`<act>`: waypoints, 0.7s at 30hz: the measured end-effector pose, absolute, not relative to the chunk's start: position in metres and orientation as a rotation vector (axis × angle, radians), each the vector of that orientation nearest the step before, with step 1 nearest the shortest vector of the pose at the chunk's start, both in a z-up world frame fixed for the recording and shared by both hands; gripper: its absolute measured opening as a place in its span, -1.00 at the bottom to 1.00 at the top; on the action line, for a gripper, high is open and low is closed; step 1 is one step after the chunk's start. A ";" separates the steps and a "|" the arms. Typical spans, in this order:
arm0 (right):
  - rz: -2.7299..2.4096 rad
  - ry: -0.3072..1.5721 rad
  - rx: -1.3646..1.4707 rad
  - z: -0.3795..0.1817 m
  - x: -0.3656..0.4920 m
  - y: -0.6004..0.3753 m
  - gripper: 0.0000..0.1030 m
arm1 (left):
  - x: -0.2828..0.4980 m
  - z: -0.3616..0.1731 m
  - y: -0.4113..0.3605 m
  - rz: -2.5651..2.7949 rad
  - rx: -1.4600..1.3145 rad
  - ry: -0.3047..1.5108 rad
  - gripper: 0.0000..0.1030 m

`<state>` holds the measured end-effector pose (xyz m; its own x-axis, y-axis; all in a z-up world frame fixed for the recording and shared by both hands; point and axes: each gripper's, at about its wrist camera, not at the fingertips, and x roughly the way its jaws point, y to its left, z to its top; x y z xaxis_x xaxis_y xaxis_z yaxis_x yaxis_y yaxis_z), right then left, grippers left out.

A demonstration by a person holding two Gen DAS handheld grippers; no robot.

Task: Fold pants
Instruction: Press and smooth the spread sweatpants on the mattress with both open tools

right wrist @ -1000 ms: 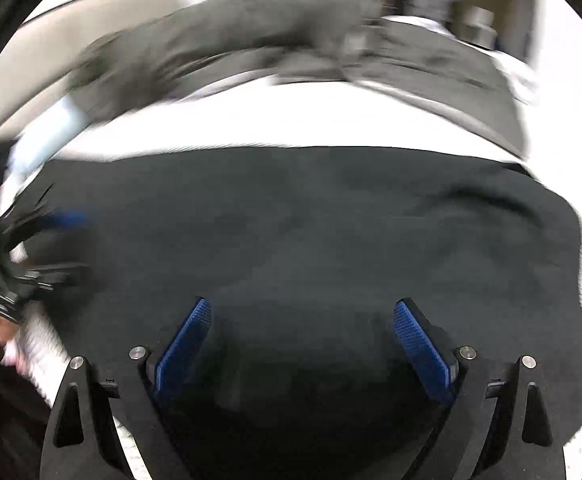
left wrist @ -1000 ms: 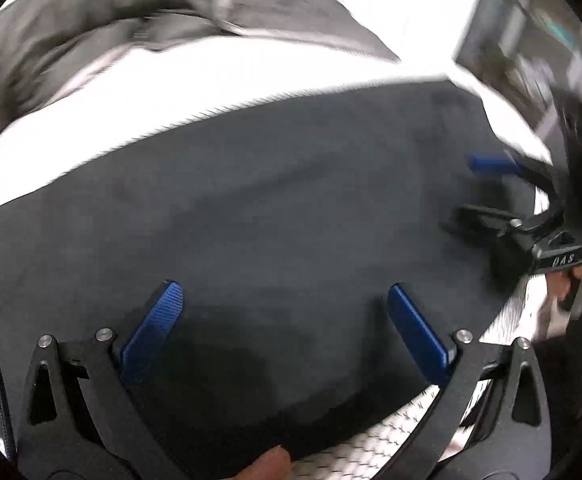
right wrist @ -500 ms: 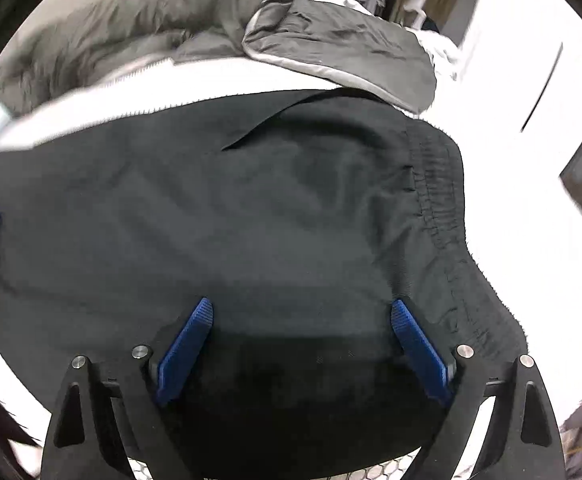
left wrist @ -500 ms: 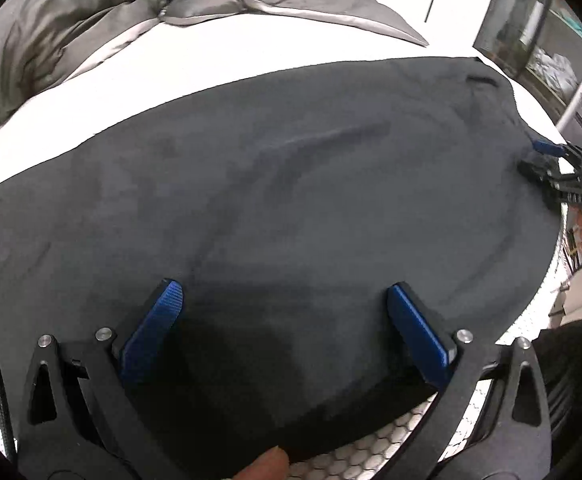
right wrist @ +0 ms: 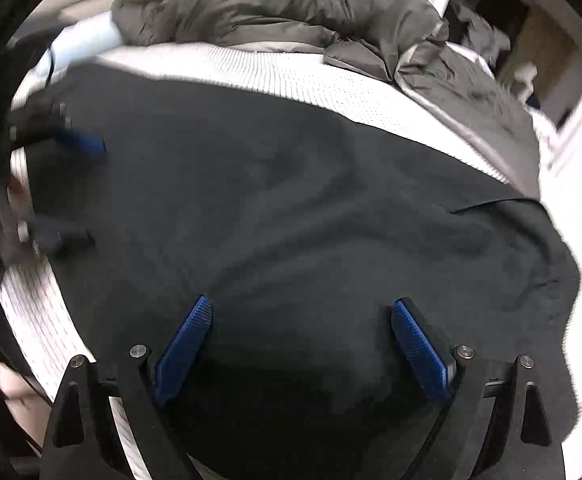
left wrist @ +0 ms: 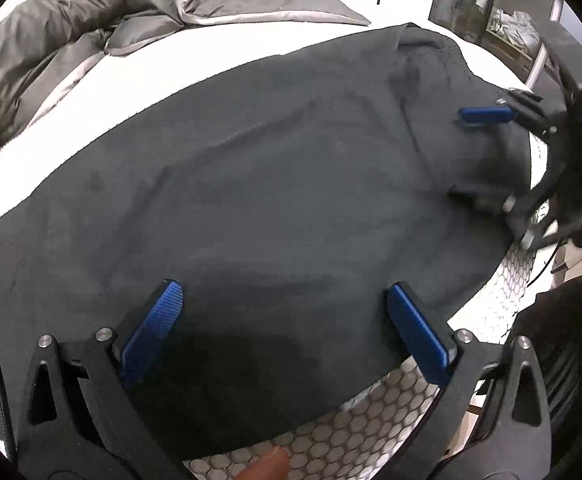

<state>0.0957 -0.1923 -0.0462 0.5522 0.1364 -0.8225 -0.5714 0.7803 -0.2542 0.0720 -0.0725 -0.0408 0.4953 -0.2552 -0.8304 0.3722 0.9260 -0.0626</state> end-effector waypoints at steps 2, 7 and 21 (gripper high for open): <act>0.344 0.915 -0.510 -0.040 0.109 -0.225 0.81 | 0.074 -0.042 -0.063 -0.367 0.090 0.994 0.98; -0.046 0.929 -0.205 -0.027 0.129 -0.358 0.81 | 0.085 -0.044 -0.049 -0.318 0.053 1.009 0.98; 0.016 0.895 -0.040 -0.024 0.157 -0.377 -0.01 | 0.102 -0.045 -0.039 -0.246 0.010 1.008 0.98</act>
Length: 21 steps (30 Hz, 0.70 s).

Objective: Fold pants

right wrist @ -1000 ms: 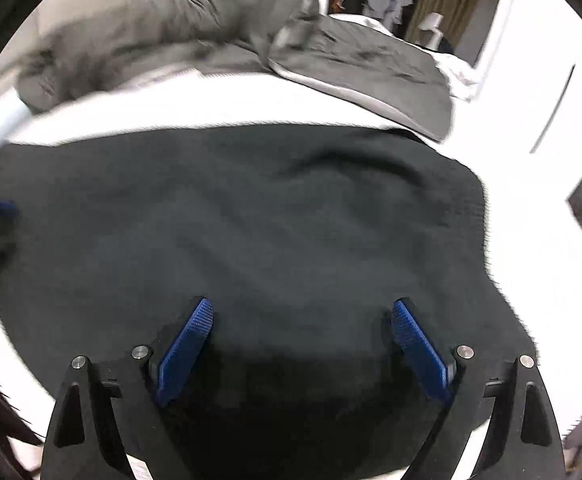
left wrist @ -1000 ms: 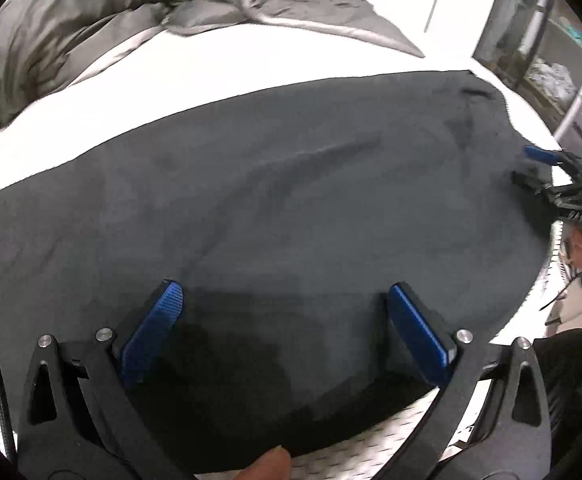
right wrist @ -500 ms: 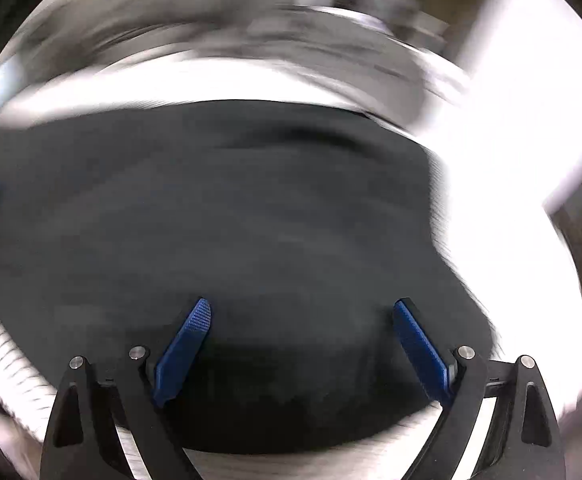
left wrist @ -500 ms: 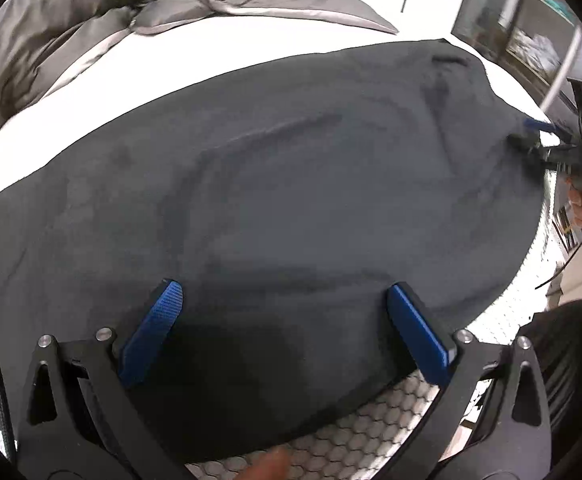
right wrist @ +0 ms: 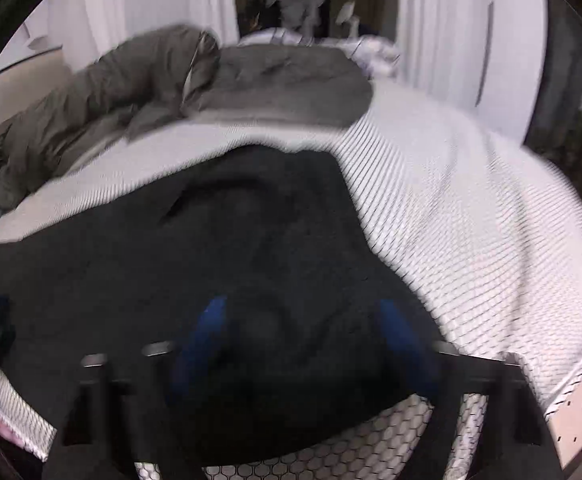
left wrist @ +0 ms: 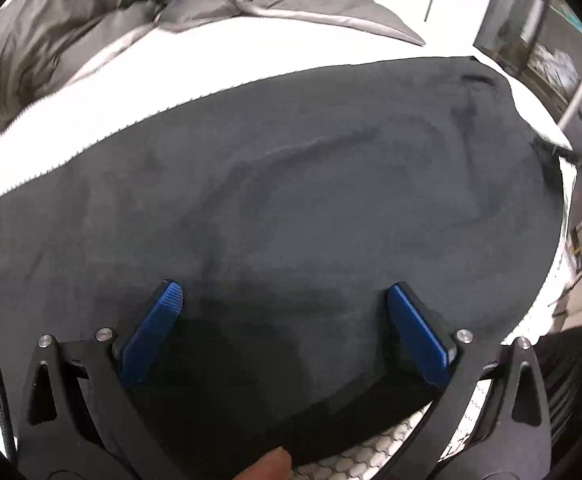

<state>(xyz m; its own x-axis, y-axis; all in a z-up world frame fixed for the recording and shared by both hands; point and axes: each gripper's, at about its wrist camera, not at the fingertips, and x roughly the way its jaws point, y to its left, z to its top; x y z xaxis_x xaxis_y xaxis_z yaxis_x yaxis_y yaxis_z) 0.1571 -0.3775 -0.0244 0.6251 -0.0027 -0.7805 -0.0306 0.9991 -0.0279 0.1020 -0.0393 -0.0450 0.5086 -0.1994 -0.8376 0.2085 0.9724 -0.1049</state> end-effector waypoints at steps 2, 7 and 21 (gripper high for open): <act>-0.035 0.968 -0.029 -0.042 0.170 -0.389 -0.11 | 0.105 -0.045 -0.035 -0.234 0.007 1.003 0.98; -0.067 0.900 -0.040 -0.023 0.168 -0.381 -0.09 | 0.108 -0.038 -0.028 -0.200 0.002 0.993 0.98; 0.140 0.971 -0.363 -0.061 0.216 -0.219 0.03 | 0.189 -0.042 -0.025 -0.133 0.160 1.060 0.98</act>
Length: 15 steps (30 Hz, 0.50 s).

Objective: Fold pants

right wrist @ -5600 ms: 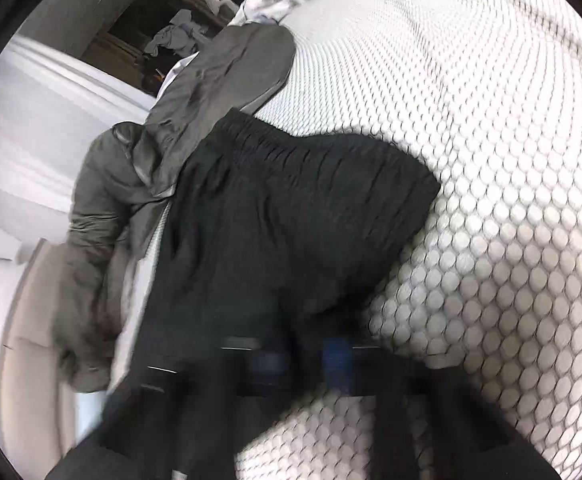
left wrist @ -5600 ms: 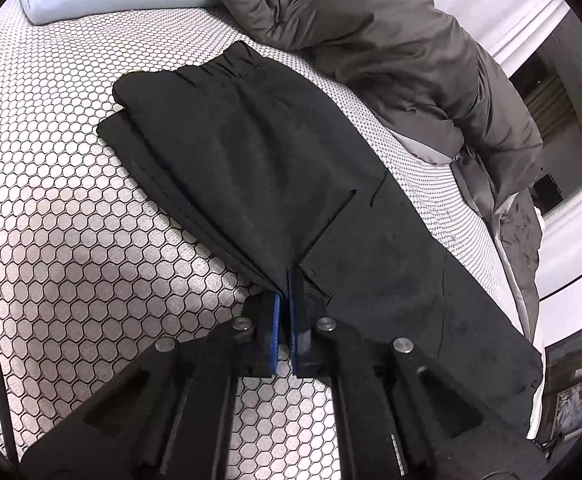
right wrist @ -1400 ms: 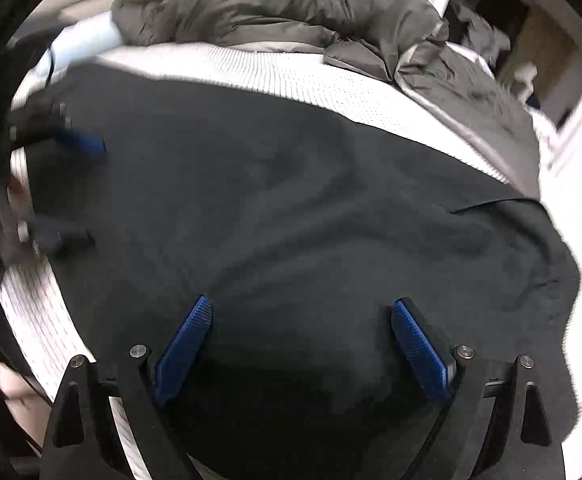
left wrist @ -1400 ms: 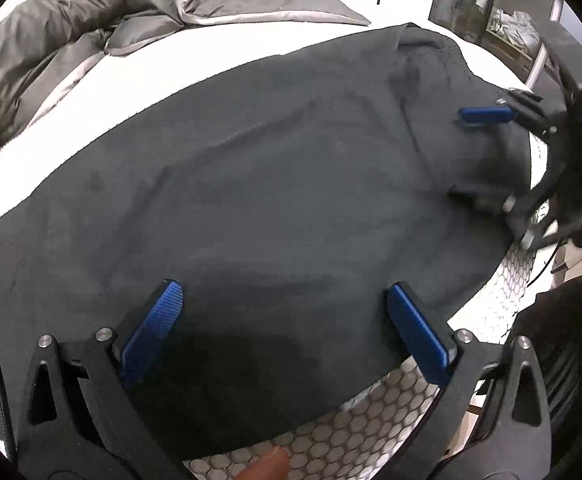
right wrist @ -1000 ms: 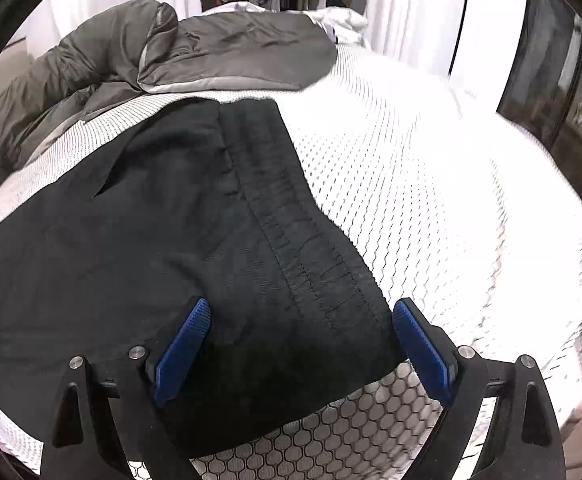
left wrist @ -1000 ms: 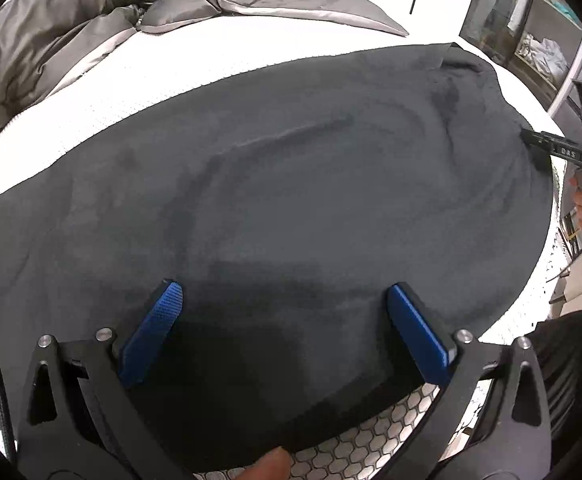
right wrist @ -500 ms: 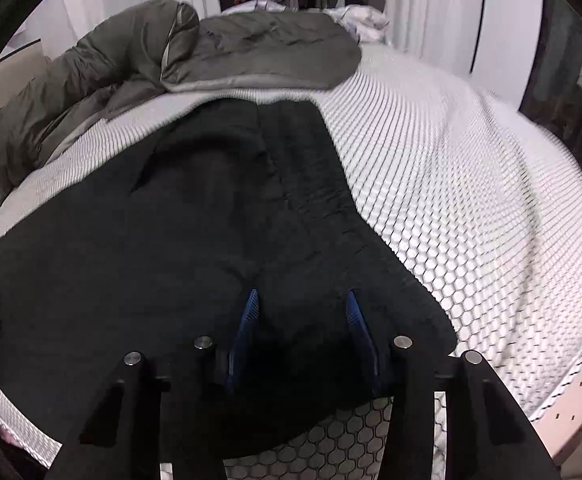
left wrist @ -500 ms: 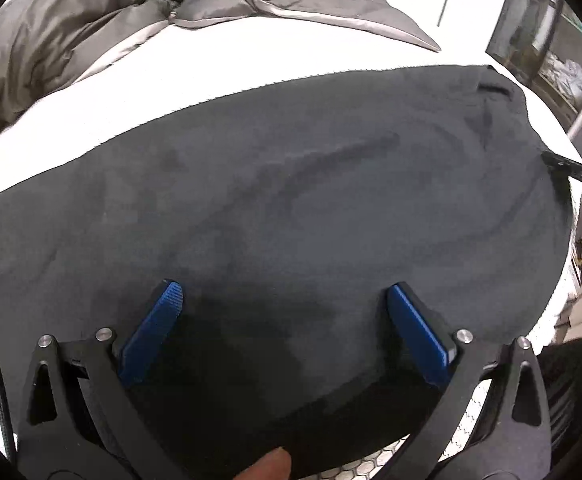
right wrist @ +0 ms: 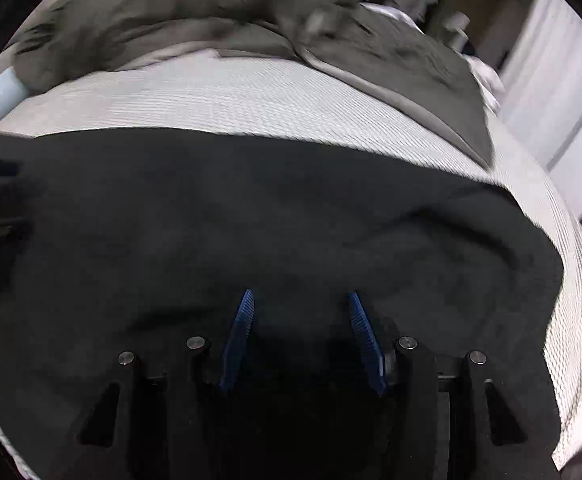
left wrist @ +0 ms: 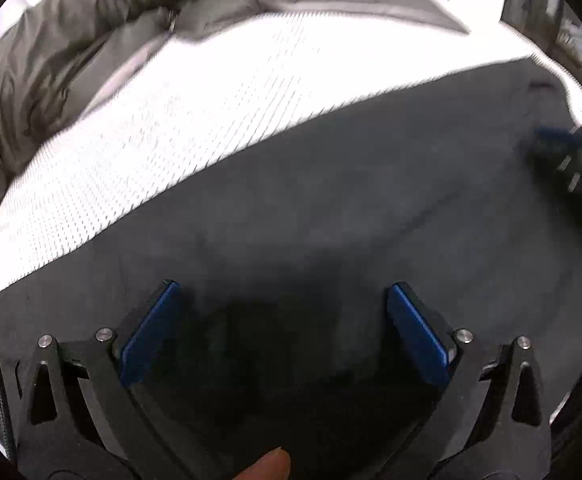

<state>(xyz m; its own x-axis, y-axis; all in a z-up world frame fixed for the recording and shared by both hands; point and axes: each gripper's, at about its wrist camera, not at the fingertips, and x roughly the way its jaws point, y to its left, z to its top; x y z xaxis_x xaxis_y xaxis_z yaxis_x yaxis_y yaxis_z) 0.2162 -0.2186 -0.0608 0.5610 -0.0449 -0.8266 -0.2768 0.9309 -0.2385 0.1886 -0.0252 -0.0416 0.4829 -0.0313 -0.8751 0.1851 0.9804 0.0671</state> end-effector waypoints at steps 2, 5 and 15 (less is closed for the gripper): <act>0.019 0.979 -0.293 -0.056 0.231 -0.255 0.12 | 0.192 -0.047 -0.006 -0.152 0.074 1.078 0.98; -0.126 0.967 -0.182 -0.054 0.238 -0.316 0.07 | 0.196 -0.047 0.017 -0.099 0.053 1.067 0.98; -0.062 0.865 -0.070 -0.009 0.227 -0.321 0.19 | 0.202 -0.024 0.078 0.041 -0.037 0.994 0.99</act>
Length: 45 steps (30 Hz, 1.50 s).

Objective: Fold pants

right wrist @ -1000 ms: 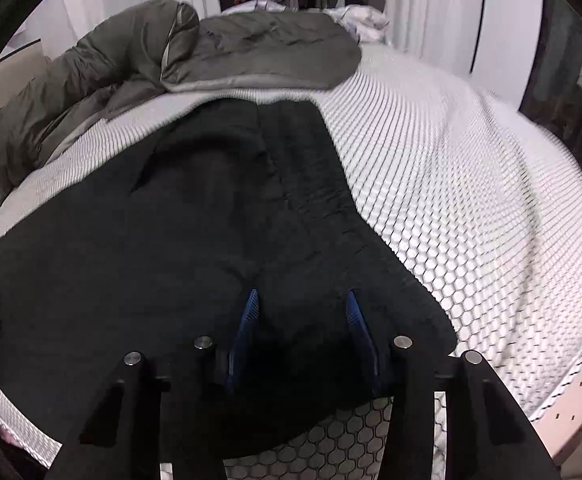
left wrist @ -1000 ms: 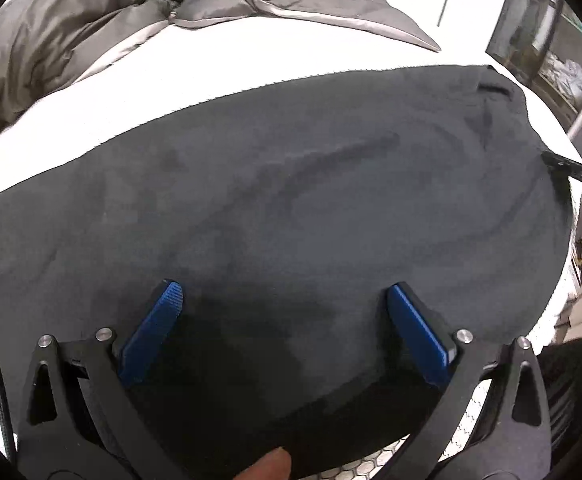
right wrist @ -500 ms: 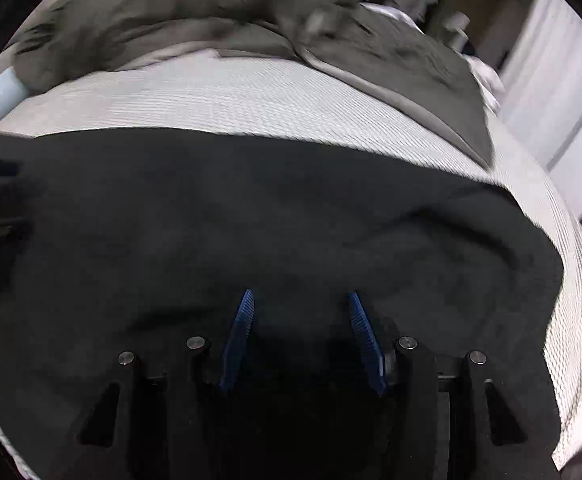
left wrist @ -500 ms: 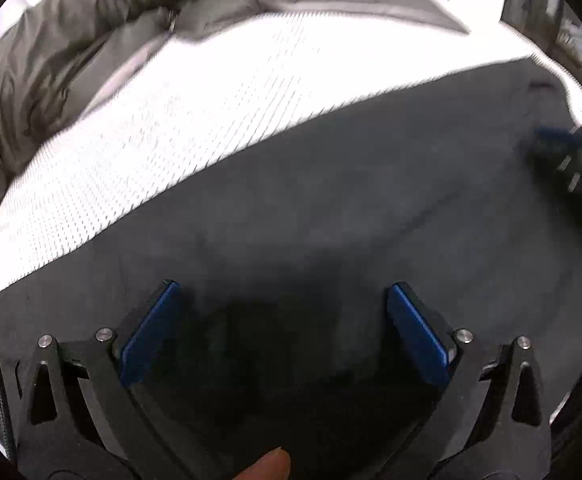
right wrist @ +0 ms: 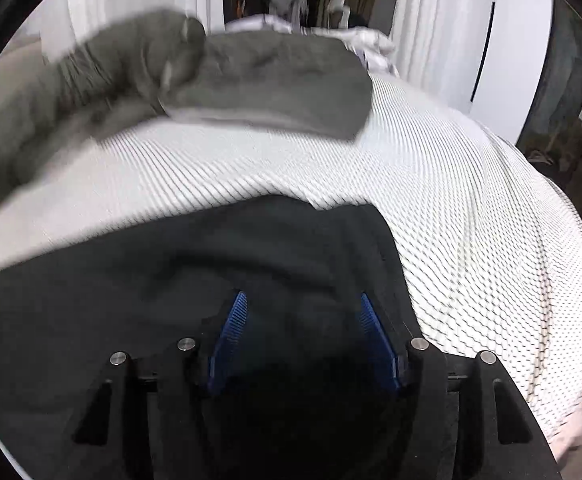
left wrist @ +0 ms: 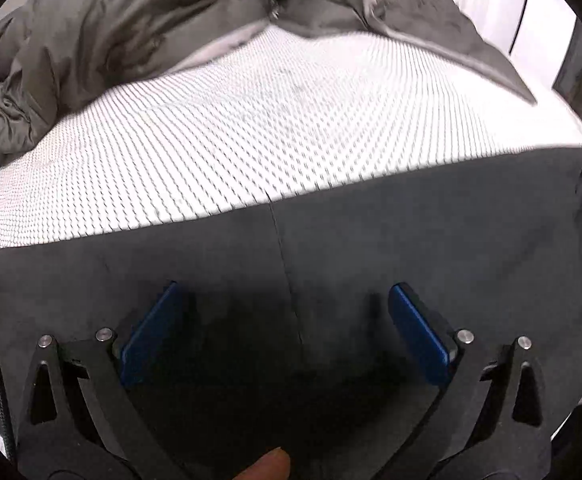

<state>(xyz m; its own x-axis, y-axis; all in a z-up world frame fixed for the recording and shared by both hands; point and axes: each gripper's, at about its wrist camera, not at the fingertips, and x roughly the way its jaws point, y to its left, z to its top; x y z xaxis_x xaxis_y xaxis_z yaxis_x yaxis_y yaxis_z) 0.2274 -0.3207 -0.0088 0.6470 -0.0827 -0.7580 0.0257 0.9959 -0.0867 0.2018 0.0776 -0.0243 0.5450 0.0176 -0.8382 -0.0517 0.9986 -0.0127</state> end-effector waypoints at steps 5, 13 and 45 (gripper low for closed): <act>0.134 0.881 -0.169 -0.024 0.252 -0.235 0.22 | 0.223 -0.040 0.086 0.086 -0.046 1.026 0.99; -0.002 0.943 -0.402 -0.081 0.286 -0.188 0.22 | 0.229 -0.056 0.093 0.082 -0.060 1.037 0.99; -0.005 0.870 -0.081 -0.016 0.247 -0.259 0.72 | 0.202 -0.026 0.030 -0.103 -0.043 0.961 0.99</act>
<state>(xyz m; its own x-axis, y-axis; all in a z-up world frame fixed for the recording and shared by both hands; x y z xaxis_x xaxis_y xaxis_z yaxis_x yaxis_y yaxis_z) 0.2472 -0.2594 -0.0163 0.6451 -0.0372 -0.7632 -0.0289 0.9969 -0.0730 0.2015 0.0300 -0.0261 0.5682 -0.1069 -0.8159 0.0691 0.9942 -0.0821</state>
